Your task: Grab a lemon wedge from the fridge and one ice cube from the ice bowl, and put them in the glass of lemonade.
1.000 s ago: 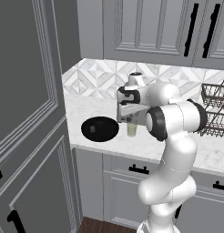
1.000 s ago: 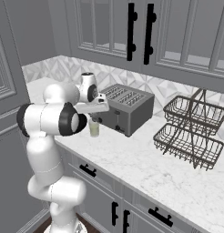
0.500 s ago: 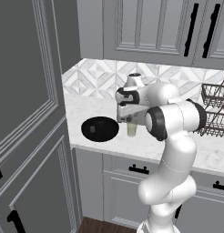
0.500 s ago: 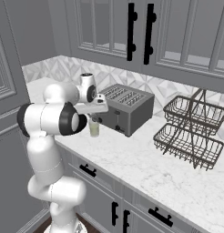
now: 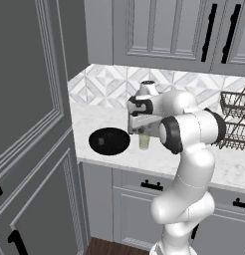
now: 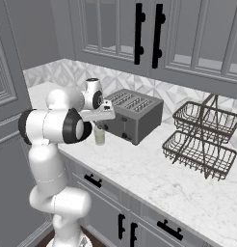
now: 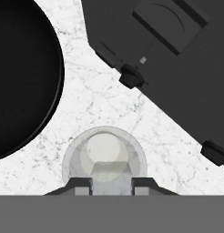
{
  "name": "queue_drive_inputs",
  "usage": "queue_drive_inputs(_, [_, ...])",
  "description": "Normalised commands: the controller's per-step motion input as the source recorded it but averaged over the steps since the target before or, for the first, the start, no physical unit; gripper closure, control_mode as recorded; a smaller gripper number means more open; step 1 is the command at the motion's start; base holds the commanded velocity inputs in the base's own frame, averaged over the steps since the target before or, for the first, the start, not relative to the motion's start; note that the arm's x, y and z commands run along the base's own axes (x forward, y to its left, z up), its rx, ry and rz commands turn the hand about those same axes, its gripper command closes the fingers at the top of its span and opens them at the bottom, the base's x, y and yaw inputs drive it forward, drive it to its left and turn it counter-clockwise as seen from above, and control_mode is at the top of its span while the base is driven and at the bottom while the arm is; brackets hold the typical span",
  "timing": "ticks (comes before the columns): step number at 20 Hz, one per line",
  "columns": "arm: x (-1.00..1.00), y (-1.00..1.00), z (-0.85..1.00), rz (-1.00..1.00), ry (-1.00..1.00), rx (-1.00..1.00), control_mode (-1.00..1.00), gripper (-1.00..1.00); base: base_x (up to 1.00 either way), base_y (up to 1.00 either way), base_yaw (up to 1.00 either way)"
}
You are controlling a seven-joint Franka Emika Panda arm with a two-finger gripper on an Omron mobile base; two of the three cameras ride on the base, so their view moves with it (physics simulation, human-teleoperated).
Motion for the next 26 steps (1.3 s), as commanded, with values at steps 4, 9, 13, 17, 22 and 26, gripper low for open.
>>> queue_drive_inputs(4, [0.0,0.0,-0.01,0.0,0.0,0.0,-1.0,-1.0,0.0,0.0,0.0])
queue_drive_inputs(9, [0.0,0.0,0.0,0.0,0.0,0.0,-1.0,-1.0,0.0,0.0,0.0])
queue_drive_inputs(13, [-0.09,0.0,0.08,0.0,-0.06,0.02,-1.0,-1.0,0.0,0.0,0.0])
queue_drive_inputs(17, [-0.21,0.0,0.21,0.0,-0.16,0.08,-1.0,-1.0,0.0,0.0,0.0])
queue_drive_inputs(22, [-0.34,0.0,0.16,0.0,-0.21,0.08,-1.0,-1.0,0.0,0.0,0.0])
queue_drive_inputs(26, [-0.48,0.0,0.11,0.0,-0.15,0.07,-1.0,-1.0,0.0,0.0,0.0])
